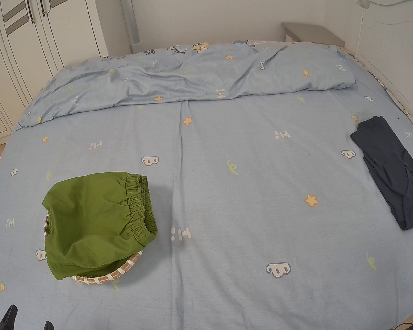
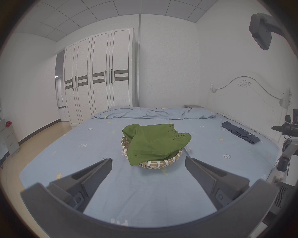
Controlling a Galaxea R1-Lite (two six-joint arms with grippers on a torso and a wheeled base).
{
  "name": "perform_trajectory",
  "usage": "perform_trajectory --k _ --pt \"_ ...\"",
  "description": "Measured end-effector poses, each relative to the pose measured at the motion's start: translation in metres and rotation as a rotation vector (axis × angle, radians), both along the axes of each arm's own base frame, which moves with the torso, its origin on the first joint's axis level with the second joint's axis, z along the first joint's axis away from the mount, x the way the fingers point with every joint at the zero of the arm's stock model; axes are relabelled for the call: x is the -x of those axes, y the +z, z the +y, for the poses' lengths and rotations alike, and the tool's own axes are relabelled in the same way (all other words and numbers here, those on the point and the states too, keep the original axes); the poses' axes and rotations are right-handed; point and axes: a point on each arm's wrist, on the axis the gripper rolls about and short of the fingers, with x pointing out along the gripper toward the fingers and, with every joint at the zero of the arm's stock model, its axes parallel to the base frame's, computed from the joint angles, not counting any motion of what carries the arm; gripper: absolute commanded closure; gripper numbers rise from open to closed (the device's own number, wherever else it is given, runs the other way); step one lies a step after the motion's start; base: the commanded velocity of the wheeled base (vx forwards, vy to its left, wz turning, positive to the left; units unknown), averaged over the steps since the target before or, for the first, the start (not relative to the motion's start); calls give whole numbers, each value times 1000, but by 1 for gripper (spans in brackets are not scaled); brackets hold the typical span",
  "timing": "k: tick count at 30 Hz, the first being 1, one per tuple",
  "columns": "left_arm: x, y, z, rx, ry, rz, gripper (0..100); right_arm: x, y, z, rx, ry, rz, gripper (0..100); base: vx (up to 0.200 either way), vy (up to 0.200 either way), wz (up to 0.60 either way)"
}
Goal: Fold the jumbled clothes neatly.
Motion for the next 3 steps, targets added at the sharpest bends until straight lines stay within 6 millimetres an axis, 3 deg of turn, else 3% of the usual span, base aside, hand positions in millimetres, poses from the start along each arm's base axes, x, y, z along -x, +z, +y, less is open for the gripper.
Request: perform_trajectory --k 3 --pt "0 0 0 0 0 0 0 0 0 0 0 0 0 0 0 0 0"
